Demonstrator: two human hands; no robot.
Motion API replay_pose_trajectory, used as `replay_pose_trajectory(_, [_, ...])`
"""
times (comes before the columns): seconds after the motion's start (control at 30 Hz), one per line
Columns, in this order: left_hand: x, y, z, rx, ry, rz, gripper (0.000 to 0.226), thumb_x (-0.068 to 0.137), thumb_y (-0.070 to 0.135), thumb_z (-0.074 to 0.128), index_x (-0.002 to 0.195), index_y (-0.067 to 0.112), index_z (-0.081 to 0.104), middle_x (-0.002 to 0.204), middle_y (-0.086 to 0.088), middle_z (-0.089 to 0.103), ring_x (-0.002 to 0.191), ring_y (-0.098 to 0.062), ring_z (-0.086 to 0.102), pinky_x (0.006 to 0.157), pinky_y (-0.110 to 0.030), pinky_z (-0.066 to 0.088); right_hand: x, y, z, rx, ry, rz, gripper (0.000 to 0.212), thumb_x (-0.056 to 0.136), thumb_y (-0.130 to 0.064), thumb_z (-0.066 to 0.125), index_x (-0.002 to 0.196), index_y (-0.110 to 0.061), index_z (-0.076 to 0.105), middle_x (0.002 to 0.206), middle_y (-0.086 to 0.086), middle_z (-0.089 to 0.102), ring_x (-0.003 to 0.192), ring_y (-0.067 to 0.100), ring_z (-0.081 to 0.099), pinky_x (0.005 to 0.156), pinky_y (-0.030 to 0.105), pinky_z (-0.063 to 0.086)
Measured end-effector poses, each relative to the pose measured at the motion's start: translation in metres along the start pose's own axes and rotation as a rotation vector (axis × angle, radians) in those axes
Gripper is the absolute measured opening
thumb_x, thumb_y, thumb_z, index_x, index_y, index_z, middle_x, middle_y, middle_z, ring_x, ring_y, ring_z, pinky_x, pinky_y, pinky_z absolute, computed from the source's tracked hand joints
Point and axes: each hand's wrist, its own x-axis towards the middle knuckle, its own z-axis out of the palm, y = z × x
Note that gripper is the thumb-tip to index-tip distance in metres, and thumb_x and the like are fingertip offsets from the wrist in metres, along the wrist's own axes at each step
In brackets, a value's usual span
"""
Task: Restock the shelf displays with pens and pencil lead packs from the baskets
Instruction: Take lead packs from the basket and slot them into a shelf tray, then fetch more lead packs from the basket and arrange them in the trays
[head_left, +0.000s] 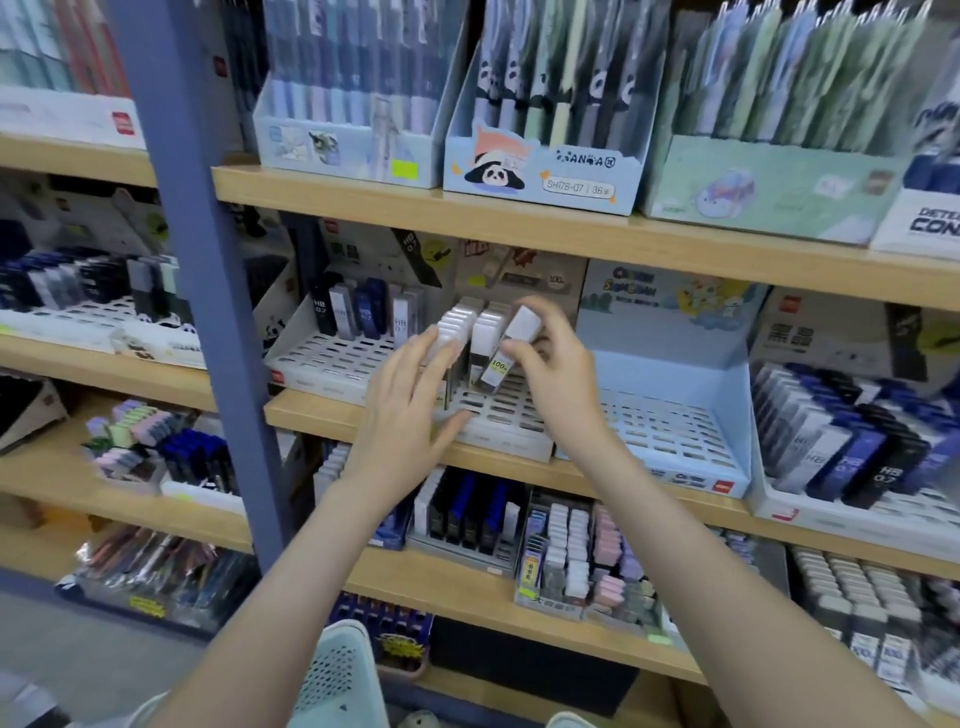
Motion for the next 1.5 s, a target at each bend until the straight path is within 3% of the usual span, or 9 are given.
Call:
replay_pose_trajectory(0.23, [0.0,-0.002,0.004,-0.03,-0.004,0.014,0.068,0.09,0.045,0.046,0.147,0.017,0.023,0.152,-0.008,0.02,0.136,-0.029,0.031,0.109,-0.043,0.03,0.006,0.001,0.012,-0.159,-0.129,-0.136,0.042,0.092,-0.016,0.058,0.133,-0.021,0.049,0.112,-0.001,0.059,0.089,0.004,0.049,0.078,0.015,0.039])
replay_pose_trajectory(0.5, [0.0,-0.001,0.005,-0.027,-0.011,0.019,0.069,0.092,0.042,0.05,0.148,0.017,0.021,0.154,-0.007,0.015,0.137,-0.026,0.028,0.11,-0.033,0.022,0.005,0.015,0.019,-0.599,-0.08,-0.279,0.05,0.091,-0.02,0.059,0.139,-0.021,0.045,0.12,0.008,0.048,0.108,0.021,0.034,0.093,0.032,0.031])
replay_pose_trajectory(0.8, [0.001,0.005,0.0,-0.154,-0.065,-0.013,0.07,0.088,0.029,0.061,0.146,0.02,0.023,0.155,-0.007,0.013,0.134,-0.027,0.035,0.095,-0.04,0.05,0.005,0.011,0.014,-0.695,-0.215,-0.281,0.058,0.091,-0.024,0.06,0.143,-0.023,0.036,0.144,0.006,0.035,0.129,0.025,0.027,0.106,0.043,0.029])
replay_pose_trajectory(0.9, [-0.007,0.017,0.005,-0.047,0.027,-0.07,0.062,0.088,0.017,0.064,0.142,0.009,0.035,0.152,-0.018,0.021,0.127,-0.033,0.045,0.096,-0.042,0.048,-0.011,0.009,0.004,-0.625,-0.181,-0.299,0.06,0.093,-0.025,0.055,0.147,-0.022,0.028,0.144,0.006,0.035,0.131,0.021,0.026,0.109,0.038,0.024])
replay_pose_trajectory(1.03, [-0.049,0.069,0.028,-0.044,0.2,-0.069,0.042,0.089,0.008,0.054,0.13,0.006,0.046,0.143,-0.018,0.03,0.126,-0.037,0.04,0.106,-0.047,0.035,-0.073,0.024,-0.032,-0.487,-0.067,-0.383,0.046,0.094,-0.012,0.053,0.139,-0.011,0.042,0.126,0.007,0.05,0.114,0.016,0.039,0.101,0.018,0.025])
replay_pose_trajectory(1.13, [-0.101,0.121,0.055,-0.2,0.034,0.089,0.04,0.088,0.009,0.051,0.127,0.007,0.047,0.137,-0.016,0.038,0.117,-0.034,0.044,0.102,-0.041,0.035,-0.149,0.067,-0.067,-0.514,-0.137,-0.334,0.038,0.094,-0.013,0.051,0.13,-0.004,0.05,0.117,0.009,0.055,0.107,0.019,0.045,0.098,0.017,0.028])
replay_pose_trajectory(1.27, [-0.184,0.168,0.103,-0.344,-0.423,0.25,0.042,0.083,0.01,0.05,0.124,0.007,0.052,0.124,-0.012,0.057,0.111,-0.025,0.048,0.096,-0.034,0.038,-0.272,0.161,-0.11,-0.598,-0.474,0.085,0.043,0.093,-0.019,0.044,0.134,-0.004,0.045,0.115,0.014,0.057,0.108,0.026,0.05,0.093,0.025,0.034])
replay_pose_trajectory(1.4, [-0.261,0.181,0.149,-0.299,-0.831,0.295,0.047,0.08,0.025,0.039,0.12,0.015,0.061,0.118,0.001,0.064,0.104,-0.016,0.061,0.089,-0.028,0.05,-0.379,0.247,-0.145,-0.705,-0.775,0.519,0.057,0.096,-0.01,0.045,0.148,-0.012,0.02,0.145,0.013,0.037,0.131,0.025,0.038,0.101,0.021,0.028])
replay_pose_trajectory(1.5, [-0.298,0.175,0.169,-0.252,-0.901,0.302,0.046,0.079,0.025,0.04,0.114,0.012,0.066,0.113,-0.002,0.067,0.103,-0.017,0.061,0.092,-0.029,0.043,-0.428,0.295,-0.143,-0.76,-0.961,0.654,0.065,0.098,-0.012,0.041,0.15,-0.012,0.001,0.155,0.012,0.019,0.138,0.026,0.028,0.111,0.028,0.024])
